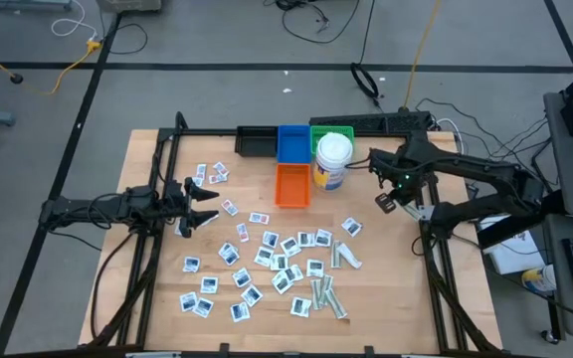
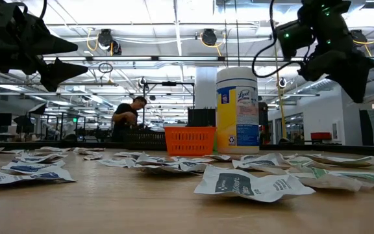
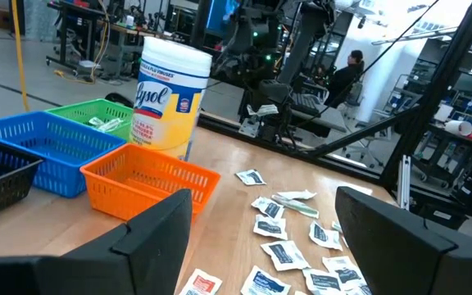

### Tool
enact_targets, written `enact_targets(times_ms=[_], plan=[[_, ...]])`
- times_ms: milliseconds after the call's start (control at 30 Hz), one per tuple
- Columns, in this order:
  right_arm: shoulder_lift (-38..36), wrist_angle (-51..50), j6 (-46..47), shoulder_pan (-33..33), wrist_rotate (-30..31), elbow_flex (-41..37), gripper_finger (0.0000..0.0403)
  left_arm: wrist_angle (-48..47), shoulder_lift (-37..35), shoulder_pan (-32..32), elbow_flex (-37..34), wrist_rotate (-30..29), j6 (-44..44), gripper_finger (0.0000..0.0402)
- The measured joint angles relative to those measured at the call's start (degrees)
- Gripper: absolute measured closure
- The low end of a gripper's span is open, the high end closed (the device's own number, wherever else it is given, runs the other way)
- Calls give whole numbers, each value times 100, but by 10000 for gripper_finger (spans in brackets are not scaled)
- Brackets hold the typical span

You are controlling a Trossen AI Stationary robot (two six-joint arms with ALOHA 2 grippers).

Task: Pick & Place First Aid Supplies
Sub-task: Put the green bandage pack into the green bin

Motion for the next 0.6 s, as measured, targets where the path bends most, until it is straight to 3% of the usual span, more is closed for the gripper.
enact_targets(times_ms=[167,333,600], plan=[[-328,-64,596,-148,19,2,403,0,0,0,1,0,1,96],[-425,-97,985,-391,441,0,403,0,2,0,2,0,0,96],[-303,374,707,-1121,758,1,403,0,2,0,2,0,2,96]])
